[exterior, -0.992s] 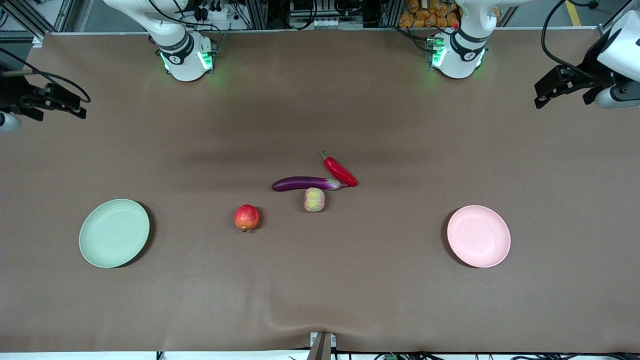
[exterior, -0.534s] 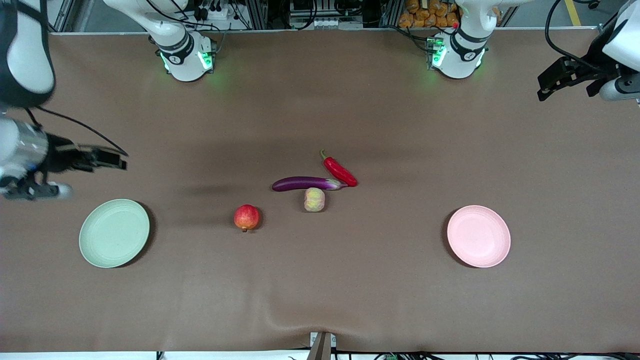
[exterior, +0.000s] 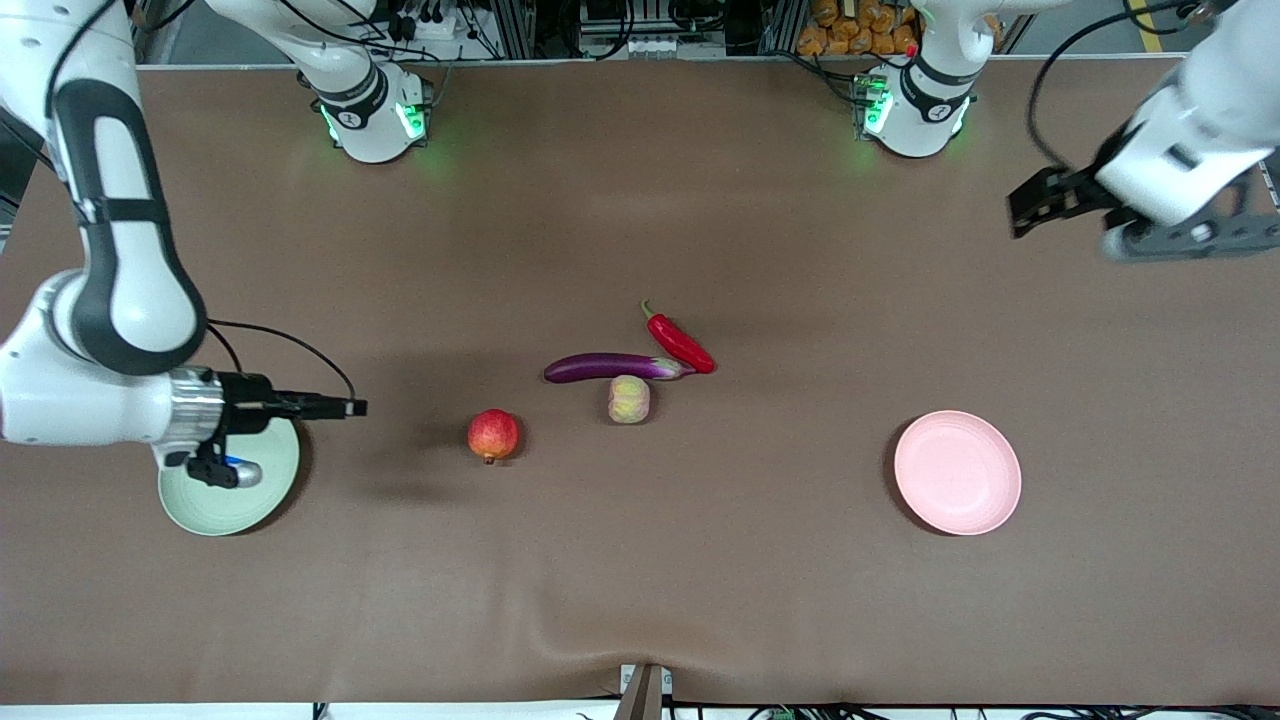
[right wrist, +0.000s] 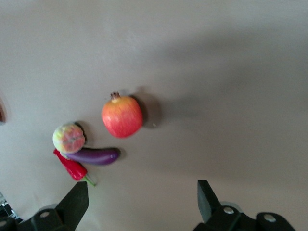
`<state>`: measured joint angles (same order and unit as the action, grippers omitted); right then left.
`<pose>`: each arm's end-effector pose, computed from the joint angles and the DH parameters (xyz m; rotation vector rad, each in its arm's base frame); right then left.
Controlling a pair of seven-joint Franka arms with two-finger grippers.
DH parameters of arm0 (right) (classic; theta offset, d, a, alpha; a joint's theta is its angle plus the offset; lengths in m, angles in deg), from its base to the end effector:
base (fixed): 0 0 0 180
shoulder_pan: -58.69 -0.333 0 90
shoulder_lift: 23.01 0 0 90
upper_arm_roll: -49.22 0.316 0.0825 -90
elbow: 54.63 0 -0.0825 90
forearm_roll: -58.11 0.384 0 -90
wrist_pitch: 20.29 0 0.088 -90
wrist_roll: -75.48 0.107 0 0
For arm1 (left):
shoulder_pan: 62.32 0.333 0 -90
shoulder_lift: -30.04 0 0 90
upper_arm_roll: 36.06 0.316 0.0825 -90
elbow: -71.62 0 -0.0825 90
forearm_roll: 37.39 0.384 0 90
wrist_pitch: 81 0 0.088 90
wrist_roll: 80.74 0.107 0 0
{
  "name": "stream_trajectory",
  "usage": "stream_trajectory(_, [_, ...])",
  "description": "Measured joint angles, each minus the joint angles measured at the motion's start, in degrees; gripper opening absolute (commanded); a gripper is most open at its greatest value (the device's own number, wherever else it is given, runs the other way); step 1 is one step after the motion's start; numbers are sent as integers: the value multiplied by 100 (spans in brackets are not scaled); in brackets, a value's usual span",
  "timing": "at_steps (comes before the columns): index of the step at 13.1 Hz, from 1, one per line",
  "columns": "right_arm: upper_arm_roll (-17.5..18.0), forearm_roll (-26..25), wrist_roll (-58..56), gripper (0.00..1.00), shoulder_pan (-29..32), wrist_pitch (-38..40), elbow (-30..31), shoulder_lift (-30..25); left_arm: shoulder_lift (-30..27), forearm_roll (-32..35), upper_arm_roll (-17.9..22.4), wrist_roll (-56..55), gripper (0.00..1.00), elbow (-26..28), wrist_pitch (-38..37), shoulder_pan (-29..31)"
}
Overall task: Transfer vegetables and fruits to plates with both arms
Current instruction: 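Reach the pomegranate with the right gripper while the left gripper reaches the chili, then grasp the pomegranate with the right gripper while the left gripper grasps the chili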
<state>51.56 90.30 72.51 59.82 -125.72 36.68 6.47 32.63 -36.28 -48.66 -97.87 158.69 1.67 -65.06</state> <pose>0.6615 0.0531 0.3269 -2.5715 0.2032 0.3362 0.5358 -0.1416 0.6134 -3.0933 -0.0498 0.1757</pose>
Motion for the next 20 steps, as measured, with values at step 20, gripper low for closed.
stream_trajectory(20, [24, -1861, 333, 100, -2026, -3624, 882, 717, 2078, 36, -810, -6873, 96, 2307, 5169, -2158])
